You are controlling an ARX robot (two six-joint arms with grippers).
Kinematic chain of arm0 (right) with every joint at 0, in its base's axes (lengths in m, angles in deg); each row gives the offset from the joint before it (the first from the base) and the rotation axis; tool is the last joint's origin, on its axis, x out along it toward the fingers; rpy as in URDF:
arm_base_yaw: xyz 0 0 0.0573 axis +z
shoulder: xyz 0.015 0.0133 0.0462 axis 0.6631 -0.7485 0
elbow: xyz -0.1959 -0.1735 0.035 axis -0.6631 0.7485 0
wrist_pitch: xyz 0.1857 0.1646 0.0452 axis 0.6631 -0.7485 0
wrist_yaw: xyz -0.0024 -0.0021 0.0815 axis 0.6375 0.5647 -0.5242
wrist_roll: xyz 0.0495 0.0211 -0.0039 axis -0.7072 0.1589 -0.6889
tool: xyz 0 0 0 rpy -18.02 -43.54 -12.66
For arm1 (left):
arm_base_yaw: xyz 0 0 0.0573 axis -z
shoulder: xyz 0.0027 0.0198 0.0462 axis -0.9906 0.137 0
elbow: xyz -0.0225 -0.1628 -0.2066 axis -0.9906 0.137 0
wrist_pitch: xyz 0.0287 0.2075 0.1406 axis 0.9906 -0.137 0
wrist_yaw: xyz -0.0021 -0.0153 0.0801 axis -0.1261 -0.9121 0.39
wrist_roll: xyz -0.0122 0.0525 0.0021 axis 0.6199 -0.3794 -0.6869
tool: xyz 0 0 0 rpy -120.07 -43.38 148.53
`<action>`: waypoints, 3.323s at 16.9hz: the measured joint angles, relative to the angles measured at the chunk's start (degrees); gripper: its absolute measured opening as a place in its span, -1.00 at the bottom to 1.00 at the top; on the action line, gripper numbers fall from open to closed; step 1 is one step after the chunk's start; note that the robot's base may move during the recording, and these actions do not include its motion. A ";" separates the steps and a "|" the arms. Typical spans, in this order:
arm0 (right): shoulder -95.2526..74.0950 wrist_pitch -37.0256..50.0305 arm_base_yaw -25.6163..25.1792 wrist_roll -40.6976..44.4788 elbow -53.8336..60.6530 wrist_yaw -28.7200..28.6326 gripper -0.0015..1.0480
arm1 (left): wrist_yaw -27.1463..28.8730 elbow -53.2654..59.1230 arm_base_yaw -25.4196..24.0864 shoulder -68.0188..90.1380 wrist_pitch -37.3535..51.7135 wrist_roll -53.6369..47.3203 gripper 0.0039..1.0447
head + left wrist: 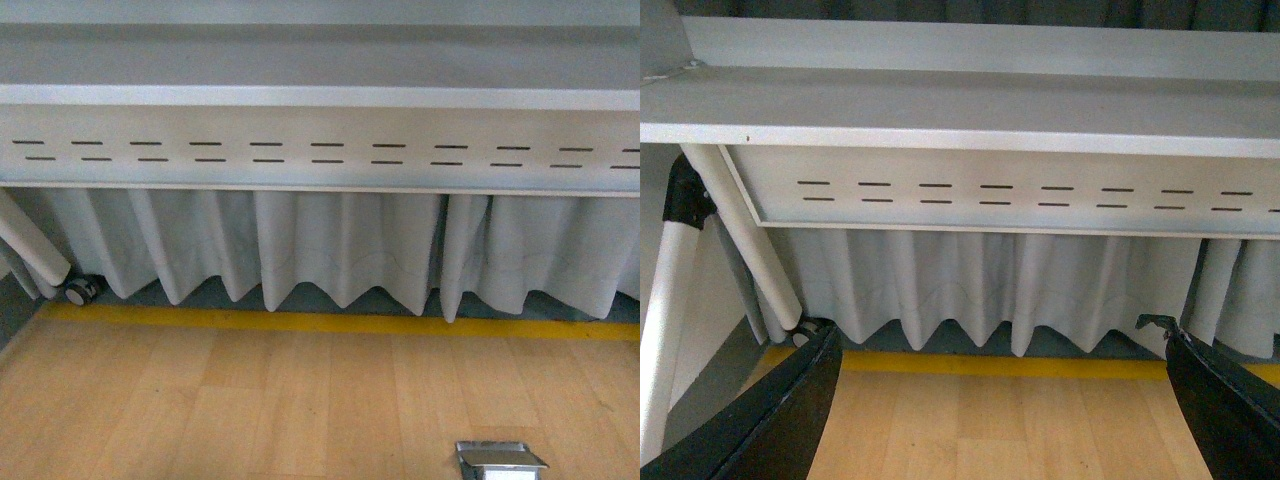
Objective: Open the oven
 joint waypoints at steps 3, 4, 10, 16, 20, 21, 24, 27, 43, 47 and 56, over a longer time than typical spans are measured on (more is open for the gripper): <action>0.00 0.00 0.00 0.00 0.00 0.00 0.87 | 0.00 0.00 0.00 0.00 0.02 0.00 0.88; 0.00 0.00 0.00 0.00 0.00 0.00 0.87 | 0.02 0.00 0.00 0.00 0.02 0.00 0.88; 0.00 0.00 0.00 0.00 0.00 0.00 0.87 | 0.02 0.00 0.00 0.00 0.02 0.00 0.88; 0.00 0.00 0.00 0.02 0.00 0.00 0.87 | 0.02 0.00 0.00 0.00 0.02 0.00 0.88; 0.00 0.00 0.00 0.00 0.00 0.00 0.87 | 0.00 0.00 0.00 0.00 0.02 0.00 0.88; 0.00 0.00 0.00 0.00 0.00 0.00 0.87 | 0.02 0.00 0.00 0.00 0.02 0.00 0.88; 0.00 0.00 0.00 0.00 0.00 0.00 0.87 | 0.00 0.00 0.00 0.00 0.02 0.00 0.88; 0.00 0.00 0.00 0.02 0.00 0.00 0.87 | 0.02 0.00 0.00 0.00 0.02 0.00 0.88; 0.00 0.00 0.00 0.02 0.00 0.00 0.87 | 0.02 0.00 0.00 0.00 0.00 0.00 0.88; 0.00 0.00 0.00 0.02 0.00 0.00 0.87 | 0.02 0.00 0.00 0.00 0.00 0.00 0.88; 0.00 0.00 0.00 0.00 0.00 0.00 0.87 | 0.02 0.00 0.00 0.00 0.02 0.00 0.88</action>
